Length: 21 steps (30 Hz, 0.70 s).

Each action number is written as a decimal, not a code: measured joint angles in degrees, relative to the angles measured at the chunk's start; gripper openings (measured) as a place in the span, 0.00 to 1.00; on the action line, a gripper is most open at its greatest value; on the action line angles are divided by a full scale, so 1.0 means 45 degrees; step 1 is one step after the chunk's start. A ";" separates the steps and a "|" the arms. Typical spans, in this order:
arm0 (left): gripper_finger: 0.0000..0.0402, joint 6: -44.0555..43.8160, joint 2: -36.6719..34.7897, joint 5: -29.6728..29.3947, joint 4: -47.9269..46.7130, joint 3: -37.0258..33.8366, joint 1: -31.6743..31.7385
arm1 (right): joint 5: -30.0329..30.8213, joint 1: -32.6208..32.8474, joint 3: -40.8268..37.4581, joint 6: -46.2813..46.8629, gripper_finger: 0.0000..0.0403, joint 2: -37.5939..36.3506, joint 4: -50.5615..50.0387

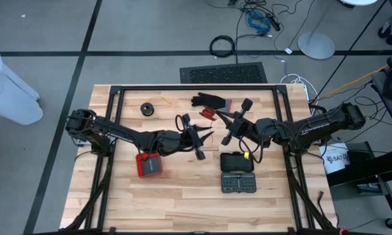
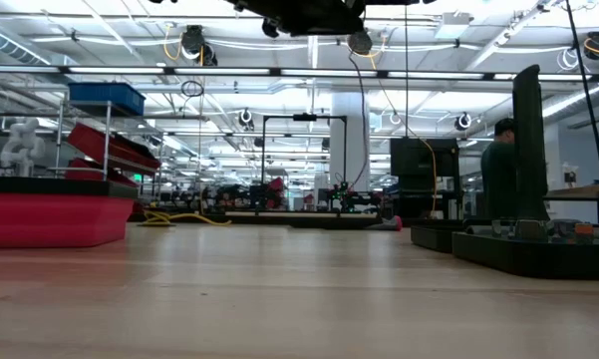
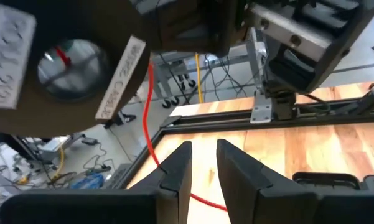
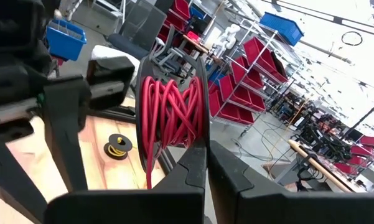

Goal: Coil cords
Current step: Uncoil the red wire from the spool

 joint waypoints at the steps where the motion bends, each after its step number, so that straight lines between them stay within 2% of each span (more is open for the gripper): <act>1: 0.21 0.0039 0.0000 -0.0193 -0.0019 0.0000 -0.0003 | 0.0000 0.0000 0.0000 0.0005 0.00 0.0000 -0.0009; 12: 0.40 -0.0205 0.0000 -0.0565 0.0457 0.0000 0.0554 | -0.0094 0.0000 0.0000 0.0129 0.00 0.0000 -0.0054; 18: 0.41 -0.1152 0.0000 0.0712 0.0391 0.0000 0.1402 | -0.0398 0.0000 0.0000 0.0272 0.00 0.0000 -0.0028; 21: 0.41 -0.1636 0.0000 0.1922 0.0394 0.0000 0.1757 | -0.0401 0.0000 0.0000 0.0280 0.00 0.0000 -0.0028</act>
